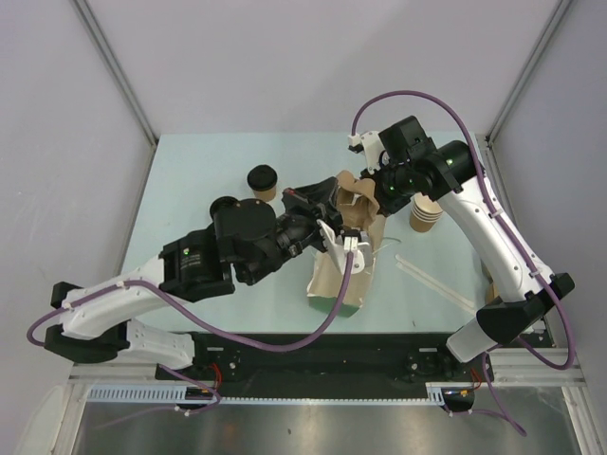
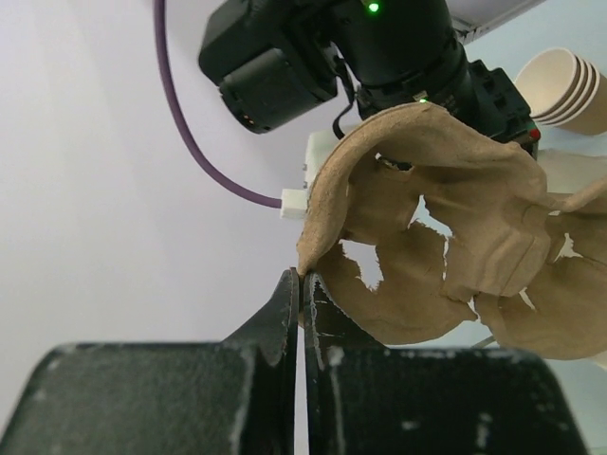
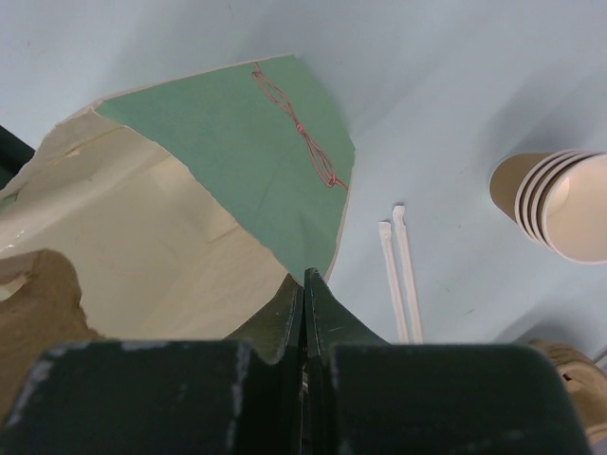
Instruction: Pack the takeout coffee
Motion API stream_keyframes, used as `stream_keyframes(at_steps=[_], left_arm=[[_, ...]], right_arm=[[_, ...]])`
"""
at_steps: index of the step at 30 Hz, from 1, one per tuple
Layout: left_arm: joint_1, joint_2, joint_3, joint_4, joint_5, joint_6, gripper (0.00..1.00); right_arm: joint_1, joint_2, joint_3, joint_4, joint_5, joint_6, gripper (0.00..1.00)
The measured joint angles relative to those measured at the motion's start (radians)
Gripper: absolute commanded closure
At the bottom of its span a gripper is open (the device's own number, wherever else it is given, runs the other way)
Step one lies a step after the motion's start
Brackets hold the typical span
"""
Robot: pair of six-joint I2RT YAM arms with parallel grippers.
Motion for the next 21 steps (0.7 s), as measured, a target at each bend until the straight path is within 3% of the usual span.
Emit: stream_keyframes(at_steps=[9,21], left_arm=[[-0.003,-0.015,-0.087,0.053,-0.019,0.019,1.0],[-0.006,-0.024,-0.235,0.07,-0.026,-0.061,1.0]], right_arm=[[0.0,0.0,0.0,0.0,0.0,0.0,1.0],[0.0,0.0,0.003,0.004,0.0,0.0,1.0]])
